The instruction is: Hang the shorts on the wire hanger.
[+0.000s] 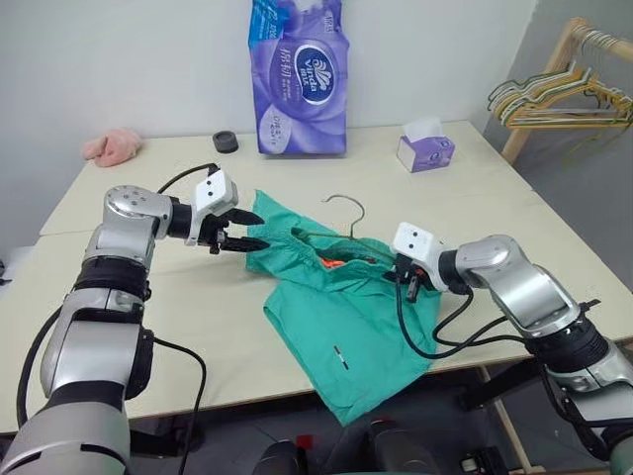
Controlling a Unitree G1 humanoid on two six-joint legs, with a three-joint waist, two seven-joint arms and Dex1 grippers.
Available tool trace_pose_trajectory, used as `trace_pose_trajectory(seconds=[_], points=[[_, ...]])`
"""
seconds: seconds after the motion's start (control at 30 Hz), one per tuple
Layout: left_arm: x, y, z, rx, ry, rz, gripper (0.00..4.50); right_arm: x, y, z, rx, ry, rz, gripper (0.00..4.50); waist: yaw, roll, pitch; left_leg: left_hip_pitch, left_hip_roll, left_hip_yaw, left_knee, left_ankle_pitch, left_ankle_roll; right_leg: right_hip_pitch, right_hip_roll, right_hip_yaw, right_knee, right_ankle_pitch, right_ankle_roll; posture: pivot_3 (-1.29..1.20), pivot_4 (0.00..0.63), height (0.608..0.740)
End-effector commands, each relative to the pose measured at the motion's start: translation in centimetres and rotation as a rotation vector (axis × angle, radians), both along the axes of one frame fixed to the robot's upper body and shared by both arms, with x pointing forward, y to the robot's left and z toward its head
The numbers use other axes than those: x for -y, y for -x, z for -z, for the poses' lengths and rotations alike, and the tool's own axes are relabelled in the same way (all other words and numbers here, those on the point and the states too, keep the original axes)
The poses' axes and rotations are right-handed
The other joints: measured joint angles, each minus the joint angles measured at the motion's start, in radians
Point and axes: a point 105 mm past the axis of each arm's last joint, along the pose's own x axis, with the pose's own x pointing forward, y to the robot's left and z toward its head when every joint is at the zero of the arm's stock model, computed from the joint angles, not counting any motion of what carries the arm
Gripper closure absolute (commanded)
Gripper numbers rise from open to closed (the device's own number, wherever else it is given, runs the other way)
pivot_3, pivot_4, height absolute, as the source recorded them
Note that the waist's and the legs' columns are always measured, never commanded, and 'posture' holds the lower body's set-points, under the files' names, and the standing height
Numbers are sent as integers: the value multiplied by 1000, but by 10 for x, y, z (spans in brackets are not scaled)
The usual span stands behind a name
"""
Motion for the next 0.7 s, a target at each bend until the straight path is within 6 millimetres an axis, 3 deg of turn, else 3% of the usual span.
trace_pose_trajectory(seconds=[0.03,0.2,0.37,0.43,0.53,0.7], points=[[3,-5,-17,69,35,-2,1619,3,1,-16,42,-49,14,4500,-1,0,0,0,0,0,0,0,0,0,0,0,0,0,0,-191,50,740],[-6,-18,-31,141,85,-118,1619,26,2,-37,25,-183,154,4500,-1,0,0,0,0,0,0,0,0,0,0,0,0,0,0,-189,52,740],[0,-12,-29,110,117,-80,1619,51,16,-46,-36,-268,294,4500,3,0,0,-1,0,0,0,0,0,-1,-1,0,0,0,0,-203,62,740],[10,-8,-26,86,142,-37,1619,57,32,-42,-106,-306,340,4500,4,0,0,-2,0,0,0,0,0,-1,-1,0,0,0,0,-210,66,740],[41,2,-27,42,251,36,1619,64,56,-31,-219,-384,458,4500,6,0,0,-3,0,-1,0,0,0,-1,-1,0,0,0,0,-228,79,740],[91,25,-40,-2,398,114,1619,87,64,-30,-160,-494,639,4500,3,3,4,-3,0,0,1,0,1,-1,-1,1,0,0,0,-270,122,740]])
